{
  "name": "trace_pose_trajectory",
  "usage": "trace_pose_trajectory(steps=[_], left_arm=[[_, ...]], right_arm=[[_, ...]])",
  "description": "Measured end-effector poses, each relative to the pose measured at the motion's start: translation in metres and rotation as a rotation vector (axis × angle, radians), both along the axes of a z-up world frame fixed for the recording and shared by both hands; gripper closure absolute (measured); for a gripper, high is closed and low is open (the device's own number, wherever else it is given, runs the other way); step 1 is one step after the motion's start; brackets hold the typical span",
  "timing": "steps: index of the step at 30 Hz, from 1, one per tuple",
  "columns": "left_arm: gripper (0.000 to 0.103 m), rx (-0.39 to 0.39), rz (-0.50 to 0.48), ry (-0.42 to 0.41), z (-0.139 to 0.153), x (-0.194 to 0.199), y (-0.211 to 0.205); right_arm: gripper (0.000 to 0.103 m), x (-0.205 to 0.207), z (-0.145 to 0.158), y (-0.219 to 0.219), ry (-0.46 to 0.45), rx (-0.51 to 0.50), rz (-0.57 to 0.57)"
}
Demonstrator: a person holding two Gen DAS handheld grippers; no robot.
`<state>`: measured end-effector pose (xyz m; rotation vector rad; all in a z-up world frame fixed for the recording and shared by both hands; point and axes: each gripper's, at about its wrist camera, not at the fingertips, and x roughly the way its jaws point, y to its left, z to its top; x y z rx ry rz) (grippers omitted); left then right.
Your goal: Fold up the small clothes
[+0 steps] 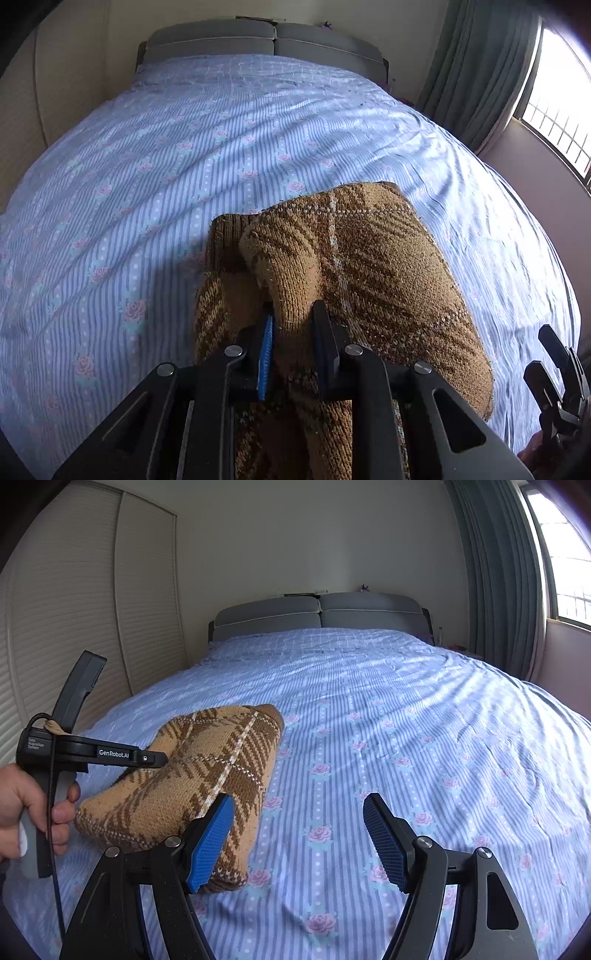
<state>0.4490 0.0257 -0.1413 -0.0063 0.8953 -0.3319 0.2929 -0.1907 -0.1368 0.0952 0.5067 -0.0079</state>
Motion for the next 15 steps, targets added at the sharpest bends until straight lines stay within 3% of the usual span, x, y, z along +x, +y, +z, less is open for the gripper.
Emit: trace_pose_trajectory(steps=[4, 6, 10, 12, 15], left_arm=[[0.076, 0.044, -0.016, -0.057, 0.015, -0.013, -0.012], [0.063, 0.078, -0.025, -0.083, 0.023, -0.022, -0.017], [0.051, 0.1, -0.017, -0.158, 0.044, -0.052, -0.02], [0.04, 0.106, -0.022, -0.198, 0.05, -0.069, -0.024], [0.04, 0.191, -0.039, -0.21, 0.041, -0.085, -0.032]], right_arm=[[0.03, 0.002, 0.002, 0.0, 0.005, 0.027, 0.0], [0.03, 0.003, 0.005, 0.004, 0.011, 0.023, 0.003], [0.03, 0.001, 0.01, 0.007, 0.01, 0.018, 0.018], [0.029, -0.001, 0.012, 0.009, 0.015, 0.016, 0.027], [0.029, 0.003, 0.011, 0.014, 0.037, 0.021, 0.055]])
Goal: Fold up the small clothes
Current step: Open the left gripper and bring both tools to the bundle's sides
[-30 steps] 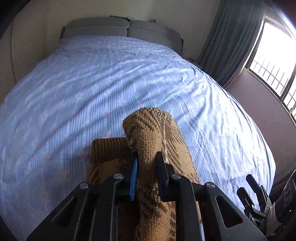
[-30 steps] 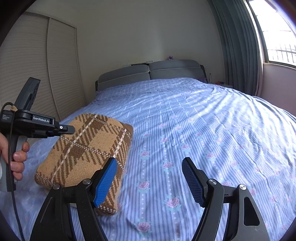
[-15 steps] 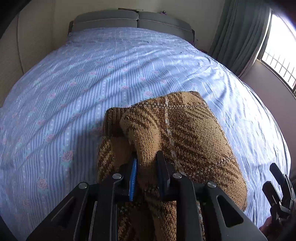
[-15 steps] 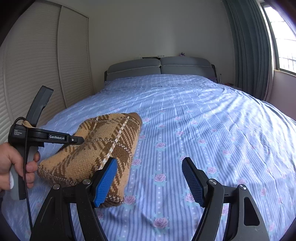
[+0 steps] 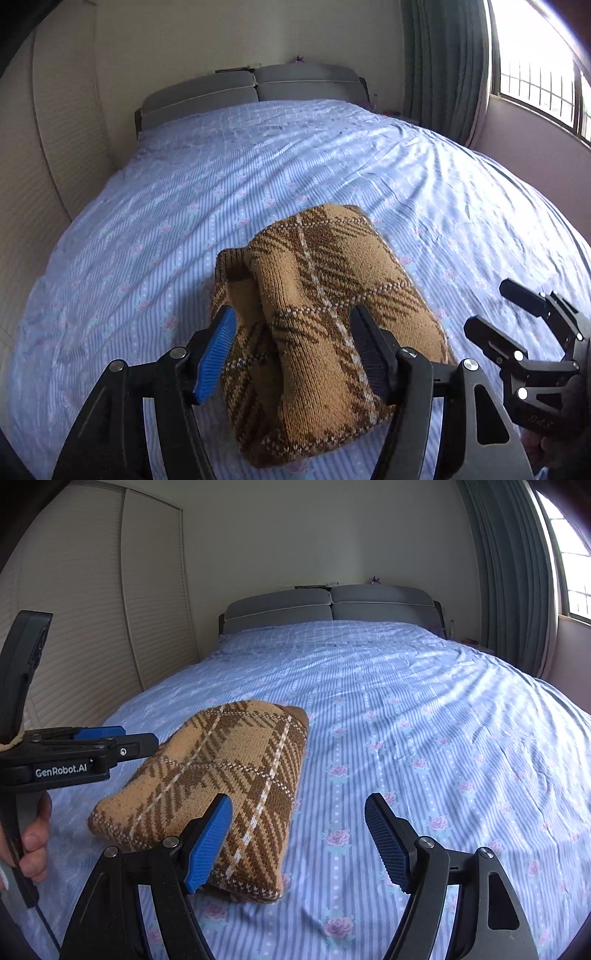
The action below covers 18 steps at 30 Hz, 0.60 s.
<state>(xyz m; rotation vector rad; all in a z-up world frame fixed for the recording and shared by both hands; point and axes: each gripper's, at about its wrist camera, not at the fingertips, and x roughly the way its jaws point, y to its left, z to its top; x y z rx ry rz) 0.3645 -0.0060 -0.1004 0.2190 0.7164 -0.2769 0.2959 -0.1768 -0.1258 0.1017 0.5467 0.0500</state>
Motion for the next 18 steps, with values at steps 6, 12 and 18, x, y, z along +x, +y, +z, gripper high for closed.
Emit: trace_pose_trajectory(steps=[6, 12, 18], left_arm=[[0.038, -0.056, 0.066, 0.093, -0.034, -0.001, 0.021], [0.03, -0.081, 0.113, 0.08, -0.061, 0.0, 0.03], [0.021, -0.246, 0.181, 0.104, -0.072, 0.0, 0.049]], right_arm=[[0.029, 0.015, -0.013, 0.012, 0.071, -0.018, 0.032], [0.018, 0.024, -0.032, 0.017, 0.128, -0.076, 0.018], [0.01, 0.031, -0.051, 0.014, 0.171, -0.07, 0.033]])
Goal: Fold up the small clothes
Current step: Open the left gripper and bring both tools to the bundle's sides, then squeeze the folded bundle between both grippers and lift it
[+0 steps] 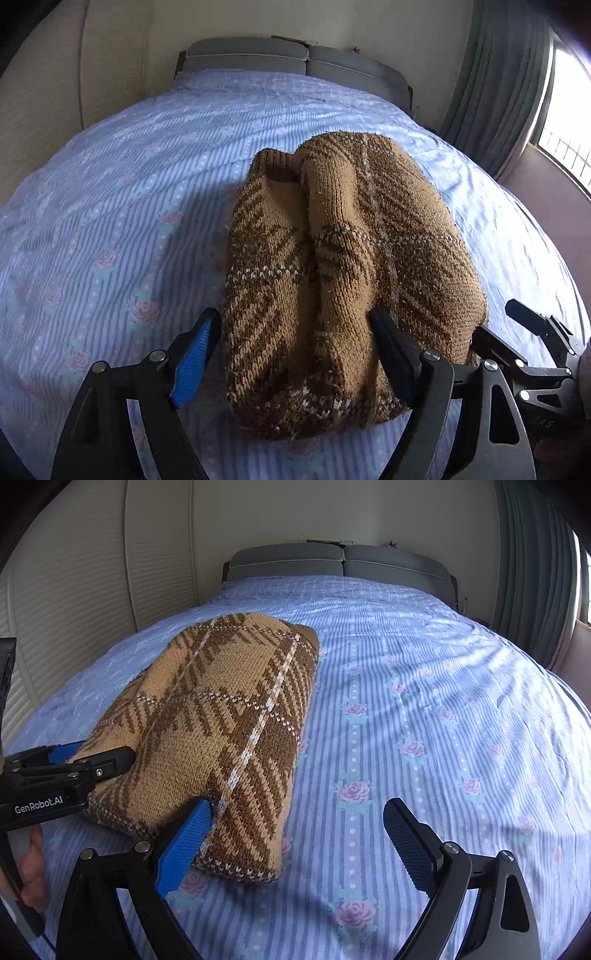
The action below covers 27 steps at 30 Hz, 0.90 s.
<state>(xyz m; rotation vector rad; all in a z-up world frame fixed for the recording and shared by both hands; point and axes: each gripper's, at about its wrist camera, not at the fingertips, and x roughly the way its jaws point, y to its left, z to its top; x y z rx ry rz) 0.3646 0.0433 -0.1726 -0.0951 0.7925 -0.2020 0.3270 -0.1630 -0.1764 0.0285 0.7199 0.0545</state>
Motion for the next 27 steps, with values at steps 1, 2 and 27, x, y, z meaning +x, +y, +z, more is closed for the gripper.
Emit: trace_pose_trajectory(steps=[1, 2, 27], left_arm=[[0.021, -0.006, 0.007, -0.007, 0.003, -0.002, 0.0], [0.021, -0.01, 0.011, -0.016, 0.006, -0.004, 0.0], [0.035, -0.414, 0.035, 0.086, -0.031, 0.012, 0.021]], right_arm=[[0.01, 0.0, 0.003, -0.004, -0.004, 0.03, 0.006], [0.01, -0.001, 0.006, -0.007, -0.014, 0.064, 0.016], [0.016, 0.111, -0.036, -0.014, 0.291, 0.63, 0.277]])
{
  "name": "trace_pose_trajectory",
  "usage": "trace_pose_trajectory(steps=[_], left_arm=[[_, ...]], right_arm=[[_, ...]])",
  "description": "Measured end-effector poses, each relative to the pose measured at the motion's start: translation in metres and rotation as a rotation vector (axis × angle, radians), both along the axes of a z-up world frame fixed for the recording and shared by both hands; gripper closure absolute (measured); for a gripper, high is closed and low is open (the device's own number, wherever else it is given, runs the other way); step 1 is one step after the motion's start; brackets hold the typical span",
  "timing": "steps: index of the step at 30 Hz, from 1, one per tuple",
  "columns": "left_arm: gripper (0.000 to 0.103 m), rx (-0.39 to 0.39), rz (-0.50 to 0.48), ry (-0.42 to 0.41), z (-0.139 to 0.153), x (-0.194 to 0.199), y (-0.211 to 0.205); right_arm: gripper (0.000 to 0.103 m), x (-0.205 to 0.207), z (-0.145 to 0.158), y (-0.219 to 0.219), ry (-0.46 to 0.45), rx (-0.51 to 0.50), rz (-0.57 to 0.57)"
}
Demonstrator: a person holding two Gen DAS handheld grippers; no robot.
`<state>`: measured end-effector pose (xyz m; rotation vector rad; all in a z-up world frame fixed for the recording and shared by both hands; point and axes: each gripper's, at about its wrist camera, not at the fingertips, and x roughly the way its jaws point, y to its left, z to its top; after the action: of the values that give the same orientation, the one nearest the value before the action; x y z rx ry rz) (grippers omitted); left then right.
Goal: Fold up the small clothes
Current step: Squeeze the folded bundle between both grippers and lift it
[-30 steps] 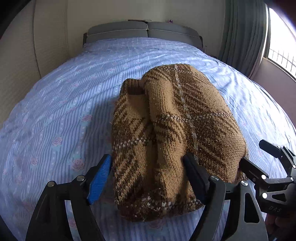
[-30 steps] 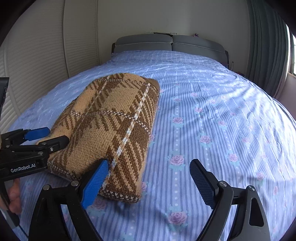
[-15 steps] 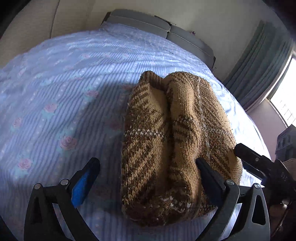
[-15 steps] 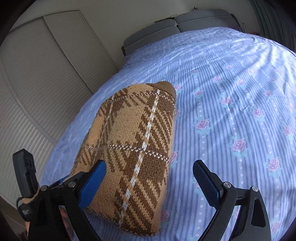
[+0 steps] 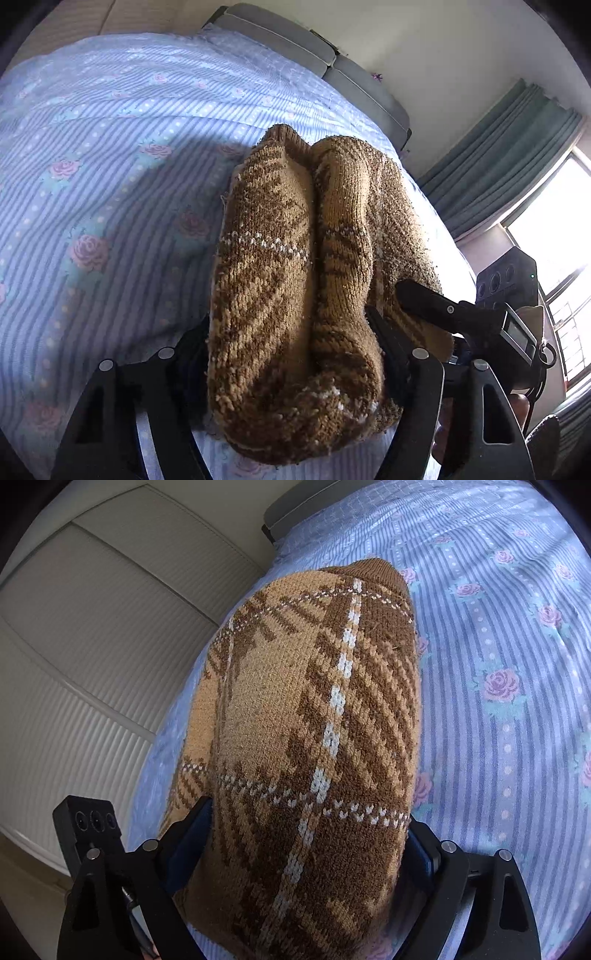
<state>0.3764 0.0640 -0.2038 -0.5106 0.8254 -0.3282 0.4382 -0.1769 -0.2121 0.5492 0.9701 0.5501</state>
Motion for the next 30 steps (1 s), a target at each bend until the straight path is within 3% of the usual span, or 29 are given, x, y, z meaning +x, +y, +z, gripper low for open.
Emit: trace_pose_trajectory(steps=[3, 8, 16, 24, 30], left_arm=[[0.044, 0.013, 0.006, -0.01, 0.008, -0.01, -0.005], [0.049, 0.038, -0.002, -0.014, 0.028, -0.028, -0.008], [0.05, 0.038, 0.001, -0.081, 0.081, -0.059, 0.031], [0.05, 0.071, 0.087, -0.133, 0.128, -0.097, 0.153], [0.05, 0.171, 0.162, -0.136, 0.15, -0.113, 0.27]], right_arm=[[0.026, -0.004, 0.0, -0.006, 0.01, 0.026, 0.004], [0.04, -0.02, 0.022, -0.011, -0.042, -0.016, -0.02], [0.043, -0.048, 0.073, 0.022, -0.115, -0.024, -0.036], [0.043, -0.057, 0.116, 0.129, -0.176, 0.013, 0.002], [0.043, -0.047, 0.116, 0.252, -0.184, 0.089, 0.034]])
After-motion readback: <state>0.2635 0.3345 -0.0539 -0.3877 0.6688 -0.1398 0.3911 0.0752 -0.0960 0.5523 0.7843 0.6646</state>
